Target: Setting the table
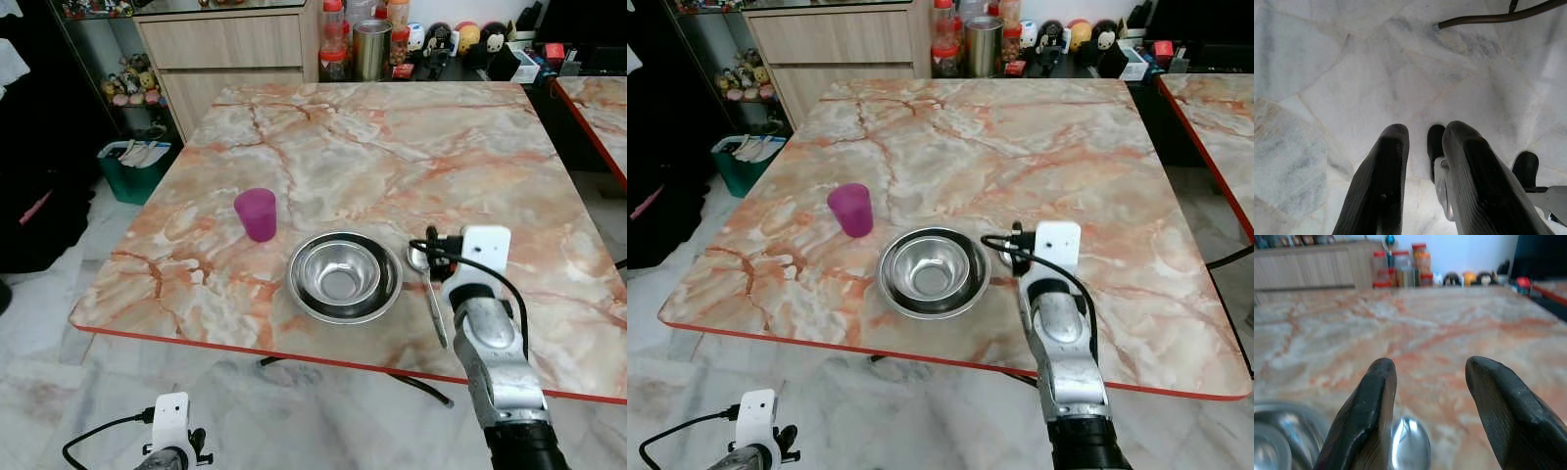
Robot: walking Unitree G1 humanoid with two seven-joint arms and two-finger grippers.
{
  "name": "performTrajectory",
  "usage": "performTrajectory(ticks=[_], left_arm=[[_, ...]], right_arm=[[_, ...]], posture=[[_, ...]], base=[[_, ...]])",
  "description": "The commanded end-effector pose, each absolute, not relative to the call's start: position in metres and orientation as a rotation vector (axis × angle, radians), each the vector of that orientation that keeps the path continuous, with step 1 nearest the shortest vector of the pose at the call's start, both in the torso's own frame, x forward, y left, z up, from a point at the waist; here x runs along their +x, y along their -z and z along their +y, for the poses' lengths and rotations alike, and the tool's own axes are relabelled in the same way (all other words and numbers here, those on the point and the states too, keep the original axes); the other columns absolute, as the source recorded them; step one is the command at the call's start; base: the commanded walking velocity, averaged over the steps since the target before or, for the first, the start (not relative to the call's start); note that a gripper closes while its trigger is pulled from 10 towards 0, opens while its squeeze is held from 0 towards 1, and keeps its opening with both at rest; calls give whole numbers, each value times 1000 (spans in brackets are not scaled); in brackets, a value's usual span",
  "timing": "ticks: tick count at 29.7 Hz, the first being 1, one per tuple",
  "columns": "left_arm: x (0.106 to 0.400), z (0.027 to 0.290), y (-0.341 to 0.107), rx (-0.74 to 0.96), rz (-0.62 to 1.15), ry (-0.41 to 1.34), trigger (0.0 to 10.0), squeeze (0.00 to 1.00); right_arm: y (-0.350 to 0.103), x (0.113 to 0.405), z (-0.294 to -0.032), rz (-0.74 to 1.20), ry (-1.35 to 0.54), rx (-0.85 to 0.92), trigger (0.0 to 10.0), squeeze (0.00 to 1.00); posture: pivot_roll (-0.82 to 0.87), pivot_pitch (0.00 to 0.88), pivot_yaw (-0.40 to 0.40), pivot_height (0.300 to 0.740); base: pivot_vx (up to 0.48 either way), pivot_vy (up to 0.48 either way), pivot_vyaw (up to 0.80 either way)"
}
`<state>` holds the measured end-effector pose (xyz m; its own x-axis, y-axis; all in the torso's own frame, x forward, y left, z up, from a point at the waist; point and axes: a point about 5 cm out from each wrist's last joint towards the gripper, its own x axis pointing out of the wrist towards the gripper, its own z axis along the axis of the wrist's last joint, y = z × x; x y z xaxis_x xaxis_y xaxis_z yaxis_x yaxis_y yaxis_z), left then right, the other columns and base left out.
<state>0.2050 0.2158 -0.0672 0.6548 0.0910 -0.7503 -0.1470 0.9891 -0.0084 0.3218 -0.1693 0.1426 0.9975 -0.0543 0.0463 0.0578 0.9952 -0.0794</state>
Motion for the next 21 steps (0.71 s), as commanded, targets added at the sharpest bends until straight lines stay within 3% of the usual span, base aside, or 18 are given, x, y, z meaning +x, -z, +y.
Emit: performTrajectory(ticks=[1,9,17,21], left_arm=[[202,218,69,-47,858,-131,10000,0],[215,211,62,-44,801,-112,10000,0],[203,218,68,-41,858,-134,10000,0],[199,219,70,-40,874,-139,10000,0]], right_arm=[[-150,322,-170,-74,57,-96,10000,0],[-154,324,-170,-101,58,-86,10000,0],[-155,328,-171,-92,52,-95,10000,0],[-155,329,-172,-94,51,-77,10000,0]], posture=[[-51,98,65,740],[-51,96,67,740],[-54,93,66,740],[-59,88,66,740]], base=[[0,-439,0],[0,-439,0],[0,-439,0],[0,-436,-388]])
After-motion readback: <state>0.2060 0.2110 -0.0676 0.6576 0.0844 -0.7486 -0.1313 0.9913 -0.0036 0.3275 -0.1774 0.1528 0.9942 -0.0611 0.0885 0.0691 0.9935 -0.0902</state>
